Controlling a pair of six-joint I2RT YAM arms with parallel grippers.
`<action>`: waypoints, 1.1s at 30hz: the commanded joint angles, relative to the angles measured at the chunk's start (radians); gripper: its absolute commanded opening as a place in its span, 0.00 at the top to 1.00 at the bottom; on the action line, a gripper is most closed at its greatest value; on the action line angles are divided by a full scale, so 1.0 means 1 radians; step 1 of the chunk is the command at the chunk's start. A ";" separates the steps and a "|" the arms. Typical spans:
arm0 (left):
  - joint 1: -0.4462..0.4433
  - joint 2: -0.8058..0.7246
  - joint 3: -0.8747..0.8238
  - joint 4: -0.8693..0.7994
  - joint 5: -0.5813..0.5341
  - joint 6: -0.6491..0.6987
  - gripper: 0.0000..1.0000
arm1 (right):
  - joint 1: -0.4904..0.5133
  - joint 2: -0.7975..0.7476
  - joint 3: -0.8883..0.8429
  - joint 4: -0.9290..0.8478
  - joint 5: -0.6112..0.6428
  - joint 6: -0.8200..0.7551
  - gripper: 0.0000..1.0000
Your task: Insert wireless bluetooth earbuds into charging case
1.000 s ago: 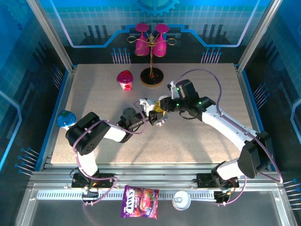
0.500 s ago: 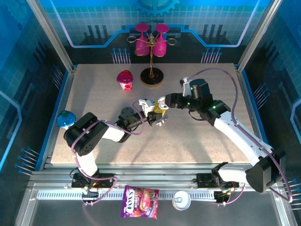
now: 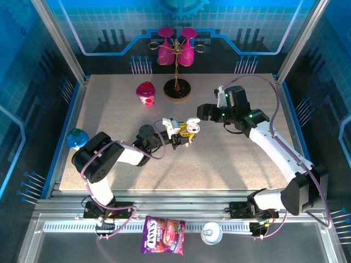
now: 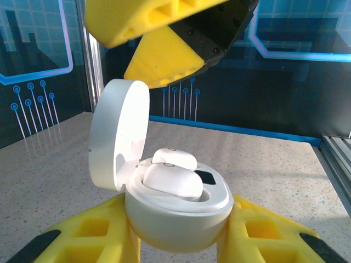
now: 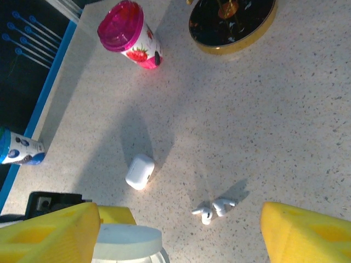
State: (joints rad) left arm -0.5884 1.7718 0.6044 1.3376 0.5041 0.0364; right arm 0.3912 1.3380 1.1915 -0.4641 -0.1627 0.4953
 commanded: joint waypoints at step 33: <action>-0.014 -0.054 0.070 0.063 0.034 -0.065 0.80 | -0.095 -0.157 -0.431 0.564 -0.602 0.541 0.29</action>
State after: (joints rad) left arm -0.5934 1.7538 0.6411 1.3529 0.5076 -0.0048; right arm 0.3065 1.1751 0.8116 -0.1596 -0.5961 0.8093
